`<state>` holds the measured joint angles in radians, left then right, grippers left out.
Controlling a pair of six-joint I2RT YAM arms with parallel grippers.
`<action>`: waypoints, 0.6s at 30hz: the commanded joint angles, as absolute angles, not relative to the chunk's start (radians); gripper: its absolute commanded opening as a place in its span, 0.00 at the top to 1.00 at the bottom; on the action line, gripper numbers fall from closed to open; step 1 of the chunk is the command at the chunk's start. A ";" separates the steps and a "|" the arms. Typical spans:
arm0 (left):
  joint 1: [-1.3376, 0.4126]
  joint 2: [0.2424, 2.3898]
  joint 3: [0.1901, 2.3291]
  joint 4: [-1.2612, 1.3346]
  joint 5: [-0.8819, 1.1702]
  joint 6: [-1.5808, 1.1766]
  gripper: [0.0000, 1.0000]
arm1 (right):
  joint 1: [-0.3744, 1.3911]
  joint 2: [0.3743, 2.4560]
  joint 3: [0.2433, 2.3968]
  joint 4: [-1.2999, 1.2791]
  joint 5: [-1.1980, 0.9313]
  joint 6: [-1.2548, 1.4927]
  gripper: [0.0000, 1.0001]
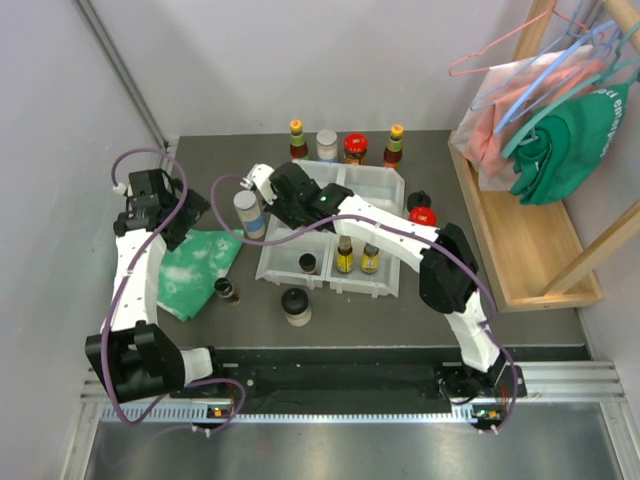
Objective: Organize the condiment bottles
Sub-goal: Move the bottle to the storage box.
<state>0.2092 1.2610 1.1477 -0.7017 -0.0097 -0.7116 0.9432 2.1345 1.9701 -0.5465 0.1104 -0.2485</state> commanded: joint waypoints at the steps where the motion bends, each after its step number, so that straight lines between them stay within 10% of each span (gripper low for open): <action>1: 0.213 1.232 1.144 -0.644 0.055 -0.649 0.01 | 0.908 2.060 2.037 -0.485 0.127 -0.152 1.00; 13: 0.203 1.193 1.151 -0.627 0.133 -0.615 0.01 | 0.853 2.057 2.092 -0.571 0.100 -0.035 1.00; 18: 0.192 1.190 1.155 -0.615 0.166 -0.591 0.01 | 0.845 2.072 2.103 -0.595 0.161 -0.008 0.61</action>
